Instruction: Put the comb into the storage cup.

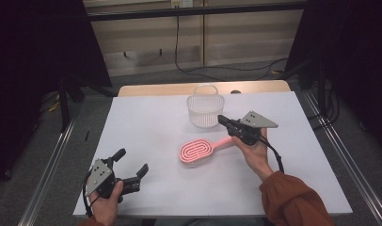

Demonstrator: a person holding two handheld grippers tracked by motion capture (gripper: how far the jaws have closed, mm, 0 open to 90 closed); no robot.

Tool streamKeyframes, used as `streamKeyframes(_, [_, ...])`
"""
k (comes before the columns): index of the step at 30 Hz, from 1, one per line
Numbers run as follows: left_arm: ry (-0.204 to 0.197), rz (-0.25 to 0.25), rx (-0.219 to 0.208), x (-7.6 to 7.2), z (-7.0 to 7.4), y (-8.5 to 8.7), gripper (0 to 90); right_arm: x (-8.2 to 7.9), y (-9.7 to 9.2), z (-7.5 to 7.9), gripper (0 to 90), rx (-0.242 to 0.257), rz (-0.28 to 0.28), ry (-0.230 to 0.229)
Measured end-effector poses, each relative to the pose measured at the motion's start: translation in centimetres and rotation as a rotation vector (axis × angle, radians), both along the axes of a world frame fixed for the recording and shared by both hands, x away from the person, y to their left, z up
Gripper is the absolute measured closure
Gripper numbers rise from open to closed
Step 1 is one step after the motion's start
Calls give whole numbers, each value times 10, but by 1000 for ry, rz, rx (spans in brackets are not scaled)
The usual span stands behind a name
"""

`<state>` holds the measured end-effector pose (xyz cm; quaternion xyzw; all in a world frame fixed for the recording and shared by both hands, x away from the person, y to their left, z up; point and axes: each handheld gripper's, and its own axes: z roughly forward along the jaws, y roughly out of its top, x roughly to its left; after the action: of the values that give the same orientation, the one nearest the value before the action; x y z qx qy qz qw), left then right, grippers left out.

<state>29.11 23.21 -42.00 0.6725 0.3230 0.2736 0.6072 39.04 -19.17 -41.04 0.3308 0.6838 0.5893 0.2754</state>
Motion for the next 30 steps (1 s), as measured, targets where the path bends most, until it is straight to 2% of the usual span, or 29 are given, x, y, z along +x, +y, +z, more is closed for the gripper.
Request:
streamKeyframes(5, [-1, 5, -3, 0, 0, 0, 40, 3, -2, 1, 900, -32, 0, 30])
streamKeyframes(11, [1, 6, -1, 0, 0, 0, 40, 8, -1, 6, 900, -59, 32, 76])
streamKeyframes(14, [3, 7, -8, 0, 0, 0, 40, 11, -1, 7, 900, -95, 53, 116])
streamKeyframes(16, [2, 7, -8, 0, 0, 1, 40, 13, -1, 7, 900, -116, 61, 159])
streamKeyframes(21, [8, 10, -10, 1, -1, 1, 40, 20, -5, 6, 900, -139, 69, 221])
streamKeyframes(24, [7, 6, -3, 2, -1, 1, 40, 25, -5, 6, 900, -183, 77, 271])
streamKeyframes(27, [3, 11, -11, 1, -1, 1, 40, 30, -8, 3, 900, -199, 75, 299])
streamKeyframes(30, [5, 10, -2, 2, -1, 1, 40, 36, -10, -2, 900, -207, 76, 342])
